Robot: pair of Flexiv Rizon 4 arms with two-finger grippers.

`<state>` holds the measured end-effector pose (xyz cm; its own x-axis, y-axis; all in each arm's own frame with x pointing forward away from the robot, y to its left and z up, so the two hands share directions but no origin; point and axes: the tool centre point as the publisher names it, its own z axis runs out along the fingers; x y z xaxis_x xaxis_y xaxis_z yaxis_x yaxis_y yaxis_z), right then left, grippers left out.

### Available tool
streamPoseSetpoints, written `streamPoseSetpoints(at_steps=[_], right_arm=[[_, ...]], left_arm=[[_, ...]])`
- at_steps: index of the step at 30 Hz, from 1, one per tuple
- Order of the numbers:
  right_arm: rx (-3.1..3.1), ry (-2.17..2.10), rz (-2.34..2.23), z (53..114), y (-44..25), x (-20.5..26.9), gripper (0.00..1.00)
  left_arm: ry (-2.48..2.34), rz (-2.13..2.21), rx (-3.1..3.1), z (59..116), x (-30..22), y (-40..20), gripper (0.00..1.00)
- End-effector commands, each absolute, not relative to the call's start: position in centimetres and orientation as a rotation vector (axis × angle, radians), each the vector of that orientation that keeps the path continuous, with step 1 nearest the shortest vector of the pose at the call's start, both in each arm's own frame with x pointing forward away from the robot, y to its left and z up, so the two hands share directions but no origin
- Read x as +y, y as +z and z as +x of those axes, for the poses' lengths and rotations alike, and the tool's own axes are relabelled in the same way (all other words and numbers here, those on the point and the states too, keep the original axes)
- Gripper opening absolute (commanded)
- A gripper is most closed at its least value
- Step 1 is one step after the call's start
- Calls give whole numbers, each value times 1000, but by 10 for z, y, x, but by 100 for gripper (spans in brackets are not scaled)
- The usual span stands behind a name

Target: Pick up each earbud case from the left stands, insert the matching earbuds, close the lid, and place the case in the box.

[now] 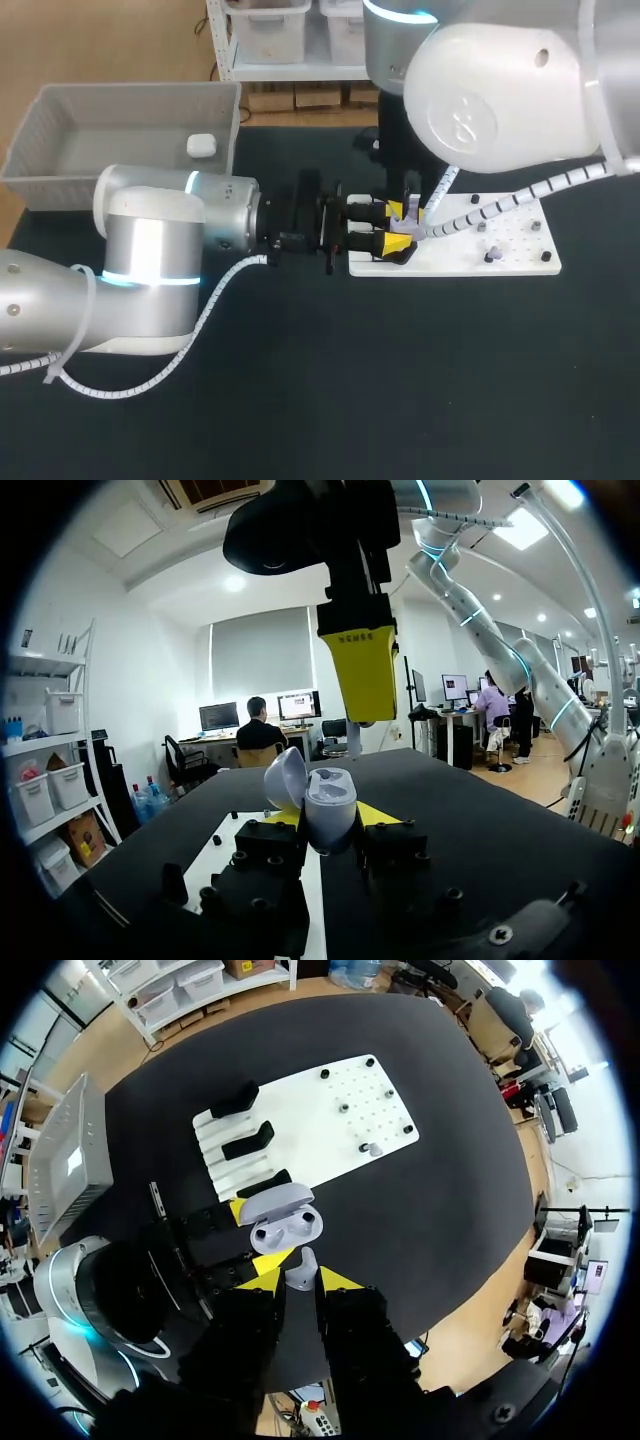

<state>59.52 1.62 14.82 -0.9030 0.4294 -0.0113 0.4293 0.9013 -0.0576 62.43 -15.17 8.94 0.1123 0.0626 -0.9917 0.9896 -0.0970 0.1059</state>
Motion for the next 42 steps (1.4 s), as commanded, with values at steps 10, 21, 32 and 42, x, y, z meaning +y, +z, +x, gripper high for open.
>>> streamPoseSetpoints(at_steps=[10,21,32,42], right_arm=[[-3046,80,-710,603,142,13,0],[-3046,72,-708,606,141,14,0],[-3046,71,-716,608,140,10,0],[-3047,64,-715,610,138,8,0]], left_arm=[[-1156,1375,1134,623,-152,90,0],[-1156,1375,1134,623,-152,90,0],[-1156,1375,1134,623,-152,90,0],[-1156,1375,1134,623,-152,90,0]])
